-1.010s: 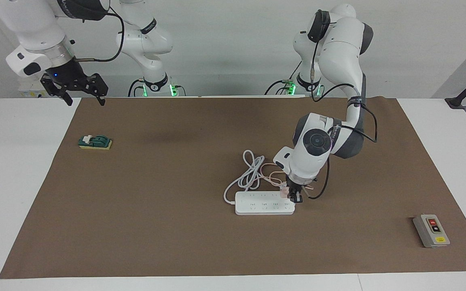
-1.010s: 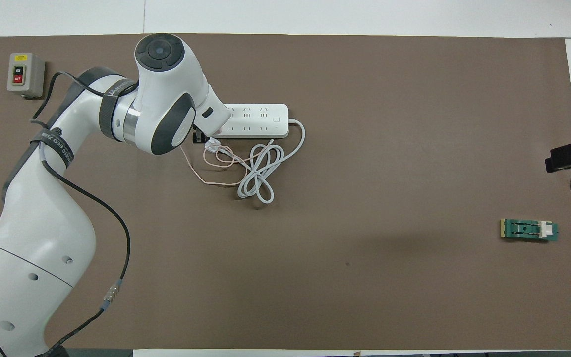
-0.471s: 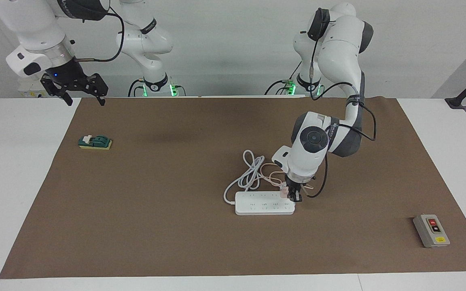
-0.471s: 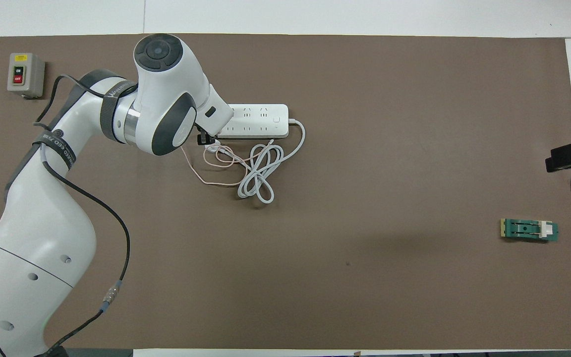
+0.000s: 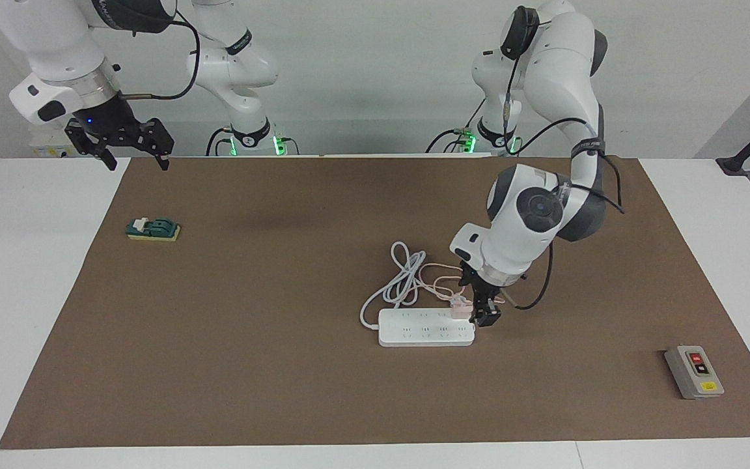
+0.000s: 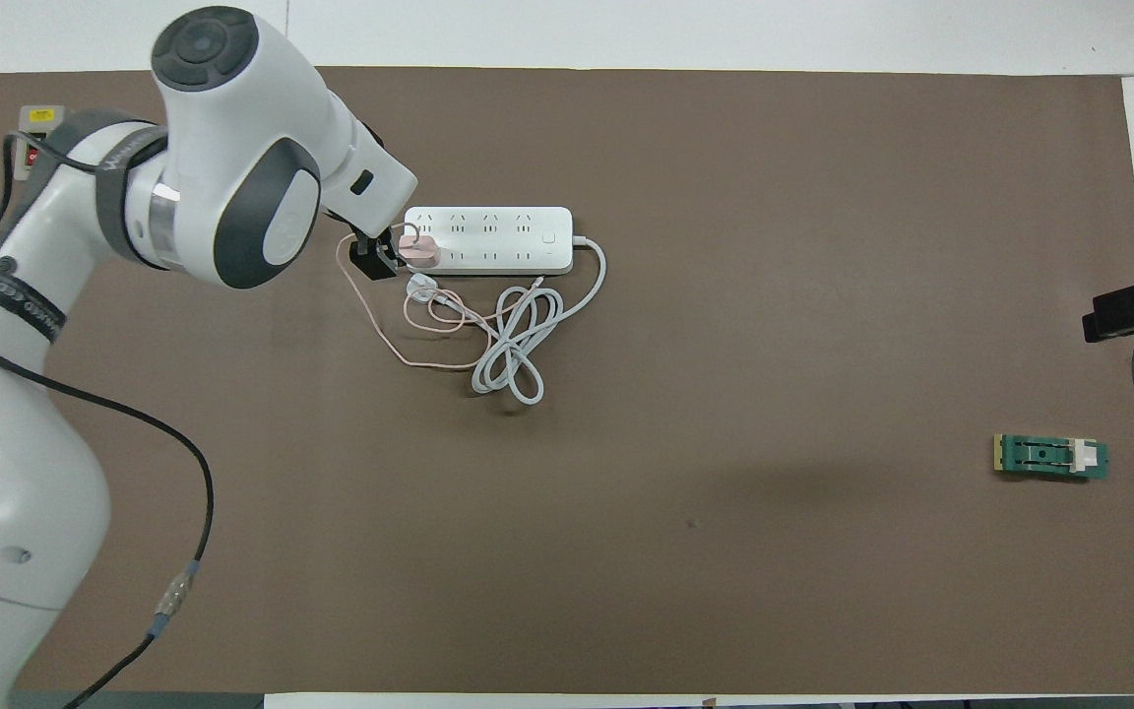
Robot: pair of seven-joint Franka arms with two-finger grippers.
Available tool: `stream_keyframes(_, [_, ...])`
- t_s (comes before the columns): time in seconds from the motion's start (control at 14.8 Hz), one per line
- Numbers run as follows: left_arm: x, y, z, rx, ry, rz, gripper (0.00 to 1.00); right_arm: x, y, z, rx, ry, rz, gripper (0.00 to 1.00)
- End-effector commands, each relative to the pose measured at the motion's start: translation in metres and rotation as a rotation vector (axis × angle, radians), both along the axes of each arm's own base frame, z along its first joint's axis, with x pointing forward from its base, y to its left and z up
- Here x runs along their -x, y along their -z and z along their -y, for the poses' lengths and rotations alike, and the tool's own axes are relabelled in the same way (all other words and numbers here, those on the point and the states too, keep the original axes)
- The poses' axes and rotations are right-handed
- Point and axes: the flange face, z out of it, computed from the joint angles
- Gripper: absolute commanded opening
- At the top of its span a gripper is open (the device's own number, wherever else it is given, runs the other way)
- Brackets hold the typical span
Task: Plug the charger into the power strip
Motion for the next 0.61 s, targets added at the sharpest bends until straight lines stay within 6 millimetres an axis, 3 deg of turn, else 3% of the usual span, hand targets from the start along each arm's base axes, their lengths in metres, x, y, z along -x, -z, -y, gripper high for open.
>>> stream_keyframes(0.0, [0.030, -0.051, -0.025, 0.053, -0.148, -0.086, 1.00, 0.004, -0.002, -0.001, 0.008, 0.004, -0.007, 1.00])
stream_keyframes(0.13, [0.053, -0.096, -0.045, 0.025, -0.310, -0.124, 1.00, 0.003, -0.001, 0.000, 0.008, 0.005, -0.009, 1.00])
stream_keyframes(0.27, [0.078, -0.128, -0.068, -0.026, -0.452, -0.163, 1.00, 0.004, -0.002, 0.000, 0.008, 0.005, -0.007, 1.00])
stream_keyframes(0.54, [0.098, -0.138, -0.132, -0.120, -0.846, -0.278, 1.00, 0.004, -0.002, 0.000, 0.008, 0.005, -0.007, 1.00])
